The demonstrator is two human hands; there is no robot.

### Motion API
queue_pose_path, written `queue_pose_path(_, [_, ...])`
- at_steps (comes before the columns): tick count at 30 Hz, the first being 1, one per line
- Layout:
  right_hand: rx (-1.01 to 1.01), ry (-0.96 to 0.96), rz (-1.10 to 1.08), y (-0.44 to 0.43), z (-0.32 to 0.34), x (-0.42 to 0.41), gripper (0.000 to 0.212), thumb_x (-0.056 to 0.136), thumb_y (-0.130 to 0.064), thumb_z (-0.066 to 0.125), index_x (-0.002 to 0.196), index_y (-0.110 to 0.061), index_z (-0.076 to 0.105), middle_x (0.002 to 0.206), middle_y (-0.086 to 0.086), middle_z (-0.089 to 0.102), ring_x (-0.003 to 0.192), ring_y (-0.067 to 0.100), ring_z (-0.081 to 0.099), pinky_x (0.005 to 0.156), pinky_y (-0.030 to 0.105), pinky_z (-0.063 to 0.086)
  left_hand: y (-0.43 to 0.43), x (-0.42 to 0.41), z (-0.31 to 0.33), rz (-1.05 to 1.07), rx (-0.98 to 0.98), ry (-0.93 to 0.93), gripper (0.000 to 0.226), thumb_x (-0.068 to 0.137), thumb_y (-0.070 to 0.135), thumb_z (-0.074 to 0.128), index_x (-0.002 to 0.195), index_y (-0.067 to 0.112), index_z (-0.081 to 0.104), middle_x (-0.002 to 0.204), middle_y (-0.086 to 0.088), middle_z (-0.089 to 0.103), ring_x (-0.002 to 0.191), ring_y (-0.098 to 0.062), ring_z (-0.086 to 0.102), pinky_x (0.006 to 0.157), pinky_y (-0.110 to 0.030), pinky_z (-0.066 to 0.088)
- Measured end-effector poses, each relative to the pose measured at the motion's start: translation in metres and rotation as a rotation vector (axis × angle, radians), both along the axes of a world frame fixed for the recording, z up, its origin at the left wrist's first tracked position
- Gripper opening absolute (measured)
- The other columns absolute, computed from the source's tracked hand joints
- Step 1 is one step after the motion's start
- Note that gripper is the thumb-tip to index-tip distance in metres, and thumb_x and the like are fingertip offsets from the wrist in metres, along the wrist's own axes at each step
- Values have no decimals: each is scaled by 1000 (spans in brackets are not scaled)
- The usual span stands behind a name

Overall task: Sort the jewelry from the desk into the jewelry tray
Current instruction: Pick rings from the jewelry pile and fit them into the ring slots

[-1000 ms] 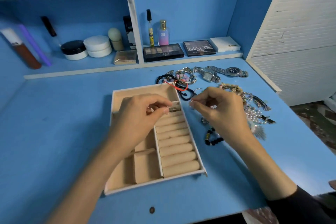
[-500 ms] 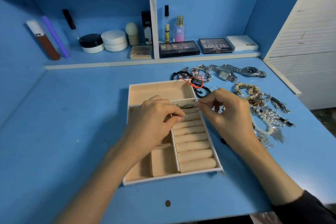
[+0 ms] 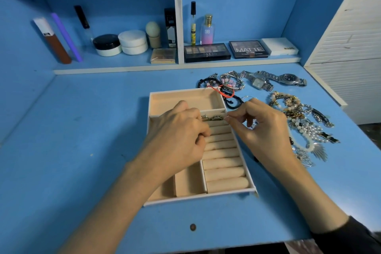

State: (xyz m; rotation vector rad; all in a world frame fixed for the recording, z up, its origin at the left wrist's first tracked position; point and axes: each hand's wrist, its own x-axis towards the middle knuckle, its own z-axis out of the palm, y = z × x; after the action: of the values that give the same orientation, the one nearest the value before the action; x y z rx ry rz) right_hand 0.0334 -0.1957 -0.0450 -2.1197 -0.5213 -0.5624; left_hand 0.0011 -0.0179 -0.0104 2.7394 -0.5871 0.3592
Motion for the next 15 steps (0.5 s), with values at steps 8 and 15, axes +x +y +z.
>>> queue_pose_path(8, [-108,-115,-12,11,-3,-1,9,73,-2,69,68,-5,62,66,-1,51,65,8,42,59,10,34,9,16,-8,154,-325,-78,30,72,12,46,80,21,74,79,8,60,83,-10,46,74,-20,39])
queue_pose_path(15, [-295,-200,31,14,-3,-2,11,72,3,66,65,-4,60,67,7,54,64,25,51,50,39,46,15,24,-17,205,-476,-157,30,74,6,45,81,19,72,78,7,60,73,-9,46,63,-11,34])
